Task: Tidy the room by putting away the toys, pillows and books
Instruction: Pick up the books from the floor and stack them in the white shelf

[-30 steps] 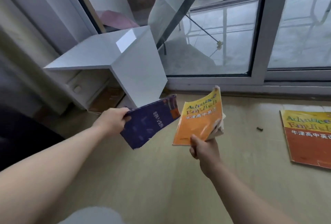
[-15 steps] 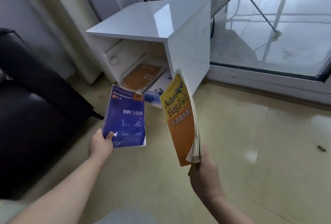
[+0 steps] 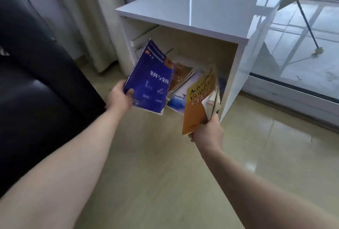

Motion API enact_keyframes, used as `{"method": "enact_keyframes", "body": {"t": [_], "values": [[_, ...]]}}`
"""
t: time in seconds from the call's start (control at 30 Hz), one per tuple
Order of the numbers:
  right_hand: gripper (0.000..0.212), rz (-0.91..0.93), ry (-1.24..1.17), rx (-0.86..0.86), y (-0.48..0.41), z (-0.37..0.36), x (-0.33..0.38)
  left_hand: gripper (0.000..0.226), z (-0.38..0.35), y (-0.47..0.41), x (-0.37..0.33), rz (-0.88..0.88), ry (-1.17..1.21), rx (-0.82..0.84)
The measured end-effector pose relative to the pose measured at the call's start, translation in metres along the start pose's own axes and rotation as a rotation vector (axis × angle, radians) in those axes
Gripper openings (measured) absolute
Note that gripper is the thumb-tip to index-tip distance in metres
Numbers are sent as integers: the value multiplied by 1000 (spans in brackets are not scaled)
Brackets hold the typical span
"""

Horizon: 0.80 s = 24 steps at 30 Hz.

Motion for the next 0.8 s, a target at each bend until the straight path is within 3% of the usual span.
{"method": "enact_keyframes", "body": {"t": [0.1,0.17,0.27,0.33,0.37,0.4,0.47,0.53,0.6,0.73,0.8], "values": [[38,-135,-197,35,-39,-21,18,21,-21,-41,-19,1,146,84],[22,-301,-361,247,-51,-41,23,19,-37,-67,-21,87,256,80],[34,-451,-203,416,-58,-52,5,24,-62,-93,9,332,504,-36],[36,-432,-11,425,-65,-55,-11,24,-86,-100,43,442,361,-36],[35,-409,49,426,-67,-56,-15,38,-96,-97,57,455,203,-43],[32,-390,73,433,-69,-58,-17,51,-103,-90,60,388,31,-67],[28,-340,101,446,-72,-60,-13,58,-116,-71,35,-16,-242,-100],[25,-255,167,441,-75,-58,-6,58,-149,-48,5,-437,-434,79],[26,-181,204,423,-78,-57,-1,60,-175,-45,8,-486,-551,276],[23,-146,84,300,-88,-49,-5,43,-199,-55,12,-462,-725,354],[23,34,324,193,-94,-42,-4,43,-205,-62,15,-383,-799,383]]}}
Point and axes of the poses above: each hand's wrist, its own y-axis away from the middle knuckle, its own z-axis out of the back of the hand, x = y × z, the point moved 6 cm from there along -y, towards the middle knuckle, and after that the axes turned 14 degrees about y, right-handed, at the moved point
